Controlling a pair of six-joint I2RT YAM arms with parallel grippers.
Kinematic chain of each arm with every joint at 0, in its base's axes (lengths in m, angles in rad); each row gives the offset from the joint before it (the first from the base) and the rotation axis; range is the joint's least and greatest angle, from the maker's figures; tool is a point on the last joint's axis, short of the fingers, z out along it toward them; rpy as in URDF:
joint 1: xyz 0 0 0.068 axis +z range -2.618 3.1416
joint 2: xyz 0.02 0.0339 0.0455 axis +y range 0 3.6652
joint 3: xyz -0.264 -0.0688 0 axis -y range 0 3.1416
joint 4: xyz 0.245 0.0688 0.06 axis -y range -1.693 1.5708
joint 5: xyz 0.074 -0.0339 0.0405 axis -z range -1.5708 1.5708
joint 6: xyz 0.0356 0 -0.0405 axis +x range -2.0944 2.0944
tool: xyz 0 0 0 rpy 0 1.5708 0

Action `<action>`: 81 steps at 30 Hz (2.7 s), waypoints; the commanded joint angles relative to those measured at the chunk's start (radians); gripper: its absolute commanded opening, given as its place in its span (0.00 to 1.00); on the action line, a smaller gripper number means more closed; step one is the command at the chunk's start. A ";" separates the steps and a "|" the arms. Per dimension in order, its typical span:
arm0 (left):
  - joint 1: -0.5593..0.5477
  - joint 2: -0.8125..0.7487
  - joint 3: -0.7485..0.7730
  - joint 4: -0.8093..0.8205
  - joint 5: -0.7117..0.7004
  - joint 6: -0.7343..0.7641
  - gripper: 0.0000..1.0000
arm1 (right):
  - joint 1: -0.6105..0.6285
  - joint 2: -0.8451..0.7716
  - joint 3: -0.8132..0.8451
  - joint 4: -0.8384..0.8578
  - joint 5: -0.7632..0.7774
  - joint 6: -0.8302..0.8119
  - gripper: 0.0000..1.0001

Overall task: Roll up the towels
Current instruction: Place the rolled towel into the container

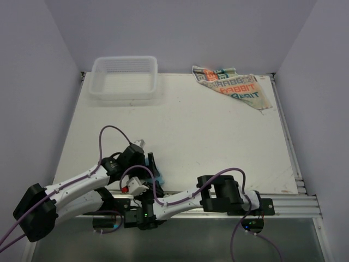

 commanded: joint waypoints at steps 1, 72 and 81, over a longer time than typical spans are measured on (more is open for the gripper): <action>-0.009 0.003 -0.016 0.034 0.010 -0.013 0.86 | 0.017 0.032 0.064 -0.019 0.051 -0.019 0.24; 0.594 0.941 1.384 -0.132 -0.082 0.352 0.19 | -0.409 -0.979 -0.723 0.394 -0.274 -0.171 0.64; 0.674 1.334 1.778 -0.059 0.050 0.234 0.19 | -0.524 -0.946 -0.752 0.451 -0.377 -0.200 0.64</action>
